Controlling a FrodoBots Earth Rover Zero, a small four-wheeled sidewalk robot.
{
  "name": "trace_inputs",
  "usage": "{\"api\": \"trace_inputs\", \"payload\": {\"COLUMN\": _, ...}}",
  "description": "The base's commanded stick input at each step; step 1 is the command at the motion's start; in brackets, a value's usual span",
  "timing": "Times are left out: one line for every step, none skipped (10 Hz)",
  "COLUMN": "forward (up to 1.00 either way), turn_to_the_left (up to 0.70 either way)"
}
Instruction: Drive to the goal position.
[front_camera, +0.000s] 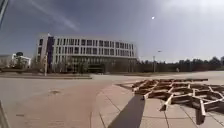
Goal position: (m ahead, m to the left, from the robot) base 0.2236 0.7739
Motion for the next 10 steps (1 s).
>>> {"api": "trace_inputs", "payload": {"forward": 0.05, "turn_to_the_left": 0.00}}
{"api": "trace_inputs", "payload": {"forward": 0.05, "turn_to_the_left": 0.00}}
{"api": "trace_inputs", "payload": {"forward": 0.05, "turn_to_the_left": 0.00}}
{"api": "trace_inputs", "payload": {"forward": 0.05, "turn_to_the_left": 0.00}}
{"api": "trace_inputs", "payload": {"forward": 0.05, "turn_to_the_left": 0.00}}
{"api": "trace_inputs", "payload": {"forward": 0.05, "turn_to_the_left": 0.00}}
{"api": "trace_inputs", "payload": {"forward": 0.05, "turn_to_the_left": 0.00}}
{"api": "trace_inputs", "payload": {"forward": 0.05, "turn_to_the_left": 0.00}}
{"api": "trace_inputs", "payload": {"forward": 0.05, "turn_to_the_left": 0.00}}
{"api": "trace_inputs", "payload": {"forward": 0.05, "turn_to_the_left": 0.00}}
